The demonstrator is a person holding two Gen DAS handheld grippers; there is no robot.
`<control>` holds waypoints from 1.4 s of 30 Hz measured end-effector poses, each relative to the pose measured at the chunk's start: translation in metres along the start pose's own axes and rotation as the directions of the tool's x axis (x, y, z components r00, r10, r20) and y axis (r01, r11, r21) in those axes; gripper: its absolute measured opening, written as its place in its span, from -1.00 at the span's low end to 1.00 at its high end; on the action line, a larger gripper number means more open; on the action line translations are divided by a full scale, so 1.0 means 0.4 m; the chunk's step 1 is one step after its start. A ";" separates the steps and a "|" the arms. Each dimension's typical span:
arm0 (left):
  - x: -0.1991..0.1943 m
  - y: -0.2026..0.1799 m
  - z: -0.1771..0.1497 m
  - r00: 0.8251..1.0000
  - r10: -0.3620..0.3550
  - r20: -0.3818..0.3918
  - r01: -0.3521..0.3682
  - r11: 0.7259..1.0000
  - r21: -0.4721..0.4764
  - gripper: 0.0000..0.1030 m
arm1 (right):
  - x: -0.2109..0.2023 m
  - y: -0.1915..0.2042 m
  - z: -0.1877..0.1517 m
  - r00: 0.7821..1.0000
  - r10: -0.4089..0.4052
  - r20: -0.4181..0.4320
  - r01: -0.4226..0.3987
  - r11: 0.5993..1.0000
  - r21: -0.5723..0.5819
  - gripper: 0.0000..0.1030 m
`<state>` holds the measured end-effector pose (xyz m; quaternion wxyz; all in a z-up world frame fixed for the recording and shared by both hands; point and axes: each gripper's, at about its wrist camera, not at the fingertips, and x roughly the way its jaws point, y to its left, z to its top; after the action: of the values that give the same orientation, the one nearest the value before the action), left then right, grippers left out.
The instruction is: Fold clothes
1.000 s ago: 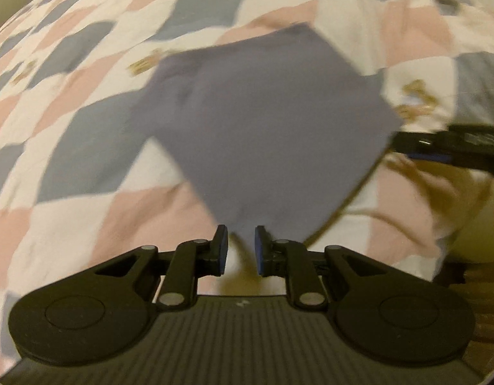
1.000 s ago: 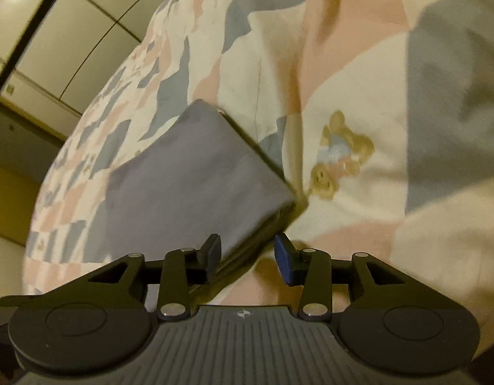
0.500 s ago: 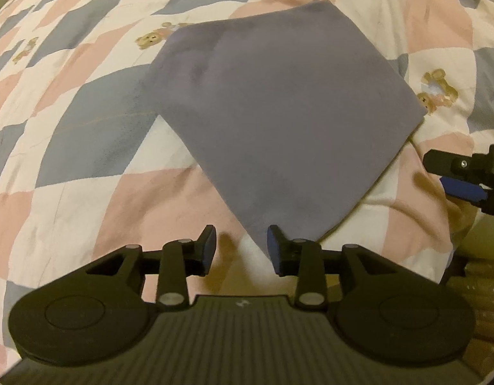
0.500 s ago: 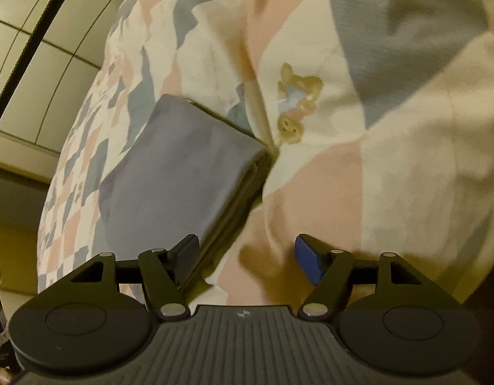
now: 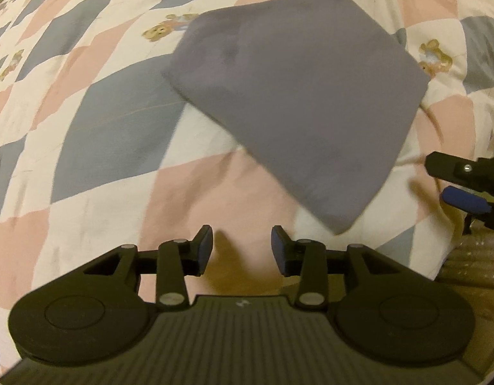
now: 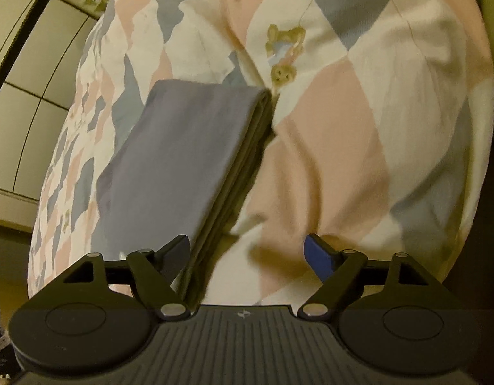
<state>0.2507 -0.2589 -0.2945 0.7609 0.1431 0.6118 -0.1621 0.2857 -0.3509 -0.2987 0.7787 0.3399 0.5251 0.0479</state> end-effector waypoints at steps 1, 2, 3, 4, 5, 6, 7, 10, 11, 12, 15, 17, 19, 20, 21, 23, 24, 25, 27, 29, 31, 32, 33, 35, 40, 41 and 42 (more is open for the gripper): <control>-0.002 0.007 -0.002 1.000 -0.001 0.000 0.001 1.000 0.006 -0.30 | -0.003 0.007 -0.009 1.000 0.002 0.006 -0.002 1.000 0.009 0.57; -0.004 0.013 -0.003 1.000 -0.002 0.001 0.002 1.000 0.013 -0.30 | -0.007 0.011 -0.017 1.000 0.000 0.011 0.000 1.000 0.015 0.57; -0.005 0.019 -0.004 1.000 -0.003 0.002 0.003 1.000 0.021 -0.30 | -0.011 0.014 -0.025 1.000 -0.003 0.016 0.002 1.000 0.021 0.58; -0.005 0.023 -0.003 1.000 -0.004 0.003 0.004 1.000 0.030 -0.30 | -0.015 0.018 -0.033 1.000 -0.005 0.021 0.005 1.000 0.027 0.58; -0.004 0.024 -0.003 1.000 -0.005 0.003 0.005 0.999 0.038 -0.30 | -0.017 0.019 -0.039 1.000 -0.009 0.025 0.008 0.999 0.036 0.58; -0.004 0.026 -0.002 1.000 -0.007 0.004 0.007 0.999 0.045 -0.30 | -0.021 0.018 -0.044 0.999 -0.014 0.029 0.013 0.999 0.046 0.58; -0.004 0.027 -0.002 1.000 -0.012 0.006 0.012 0.999 0.052 -0.30 | -0.024 0.018 -0.050 0.999 -0.020 0.033 0.019 0.998 0.053 0.58; -0.002 0.027 -0.003 0.999 -0.030 0.011 0.029 0.997 0.073 -0.30 | -0.031 0.020 -0.062 0.998 -0.045 0.043 0.042 0.997 0.068 0.58; -0.004 0.029 -0.003 0.999 -0.039 0.018 0.037 0.996 0.082 -0.30 | -0.033 0.022 -0.066 0.998 -0.051 0.045 0.048 0.996 0.071 0.58; -0.008 0.032 -0.002 0.998 -0.048 0.030 0.045 0.995 0.091 -0.30 | -0.035 0.024 -0.068 0.997 -0.053 0.050 0.049 0.996 0.073 0.58; -0.018 0.048 0.006 0.995 -0.077 0.069 0.069 0.991 0.115 -0.30 | -0.043 0.029 -0.074 0.996 -0.046 0.071 0.040 0.996 0.083 0.58; -0.027 0.070 0.022 0.989 -0.108 0.104 0.094 0.987 0.130 -0.30 | -0.045 0.027 -0.074 0.996 -0.029 0.090 0.020 0.995 0.100 0.58; -0.034 0.092 0.045 0.982 -0.137 0.128 0.118 0.983 0.143 -0.27 | -0.043 0.024 -0.071 0.994 -0.021 0.104 0.009 0.994 0.113 0.60; -0.035 0.103 0.061 0.980 -0.145 0.137 0.124 0.980 0.154 -0.26 | -0.038 0.024 -0.067 0.994 -0.031 0.104 0.019 0.993 0.114 0.60; -0.036 0.109 0.076 0.979 -0.146 0.144 0.121 0.978 0.168 -0.26 | -0.030 0.026 -0.063 0.993 -0.052 0.103 0.041 0.993 0.110 0.60; -0.040 0.109 0.105 0.978 -0.138 0.158 0.105 0.974 0.199 -0.24 | -0.017 0.027 -0.054 0.991 -0.085 0.101 0.074 0.991 0.108 0.60; -0.042 0.108 0.118 0.977 -0.134 0.165 0.097 0.972 0.213 -0.22 | -0.010 0.027 -0.049 0.991 -0.089 0.101 0.077 0.990 0.115 0.60; -0.043 0.106 0.128 0.977 -0.130 0.170 0.089 0.970 0.226 -0.22 | -0.005 0.026 -0.046 0.990 -0.090 0.106 0.077 0.989 0.125 0.60; -0.043 0.099 0.145 0.977 -0.125 0.174 0.081 0.967 0.243 -0.20 | 0.006 0.026 -0.040 0.989 -0.096 0.110 0.081 0.987 0.137 0.60; -0.042 0.091 0.157 0.977 -0.123 0.172 0.076 0.964 0.254 -0.19 | 0.019 0.032 -0.031 0.989 -0.105 0.104 0.091 0.987 0.135 0.60; -0.039 0.085 0.163 0.978 -0.126 0.169 0.078 0.962 0.261 -0.19 | 0.029 0.041 -0.024 0.989 -0.114 0.096 0.102 0.988 0.119 0.60; -0.037 0.082 0.164 0.977 -0.129 0.168 0.081 0.961 0.264 -0.19 | 0.033 0.047 -0.020 0.989 -0.118 0.093 0.108 0.988 0.109 0.60; -0.036 0.080 0.166 0.977 -0.132 0.167 0.084 0.960 0.267 -0.19 | 0.038 0.052 -0.016 0.988 -0.123 0.090 0.114 0.989 0.098 0.60; -0.032 0.076 0.171 0.978 -0.131 0.165 0.084 0.962 0.261 -0.19 | 0.044 0.060 -0.010 0.989 -0.122 0.089 0.115 0.990 0.083 0.60; -0.036 0.086 0.192 0.974 -0.147 0.171 0.103 0.965 0.241 -0.19 | 0.059 0.069 0.008 0.992 -0.091 0.090 0.085 0.994 0.072 0.60; -0.038 0.092 0.202 0.971 -0.164 0.172 0.122 0.965 0.234 -0.19 | 0.062 0.071 0.011 0.992 -0.083 0.090 0.077 0.995 0.067 0.60; -0.041 0.097 0.215 0.968 -0.182 0.174 0.140 0.964 0.228 -0.19 | 0.066 0.071 0.014 0.993 -0.071 0.094 0.065 0.996 0.063 0.60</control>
<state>0.3397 -0.2583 -0.2597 0.7810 0.1572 0.5237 -0.3017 0.3101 -0.3206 -0.3016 0.7939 0.3468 0.4994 -0.0108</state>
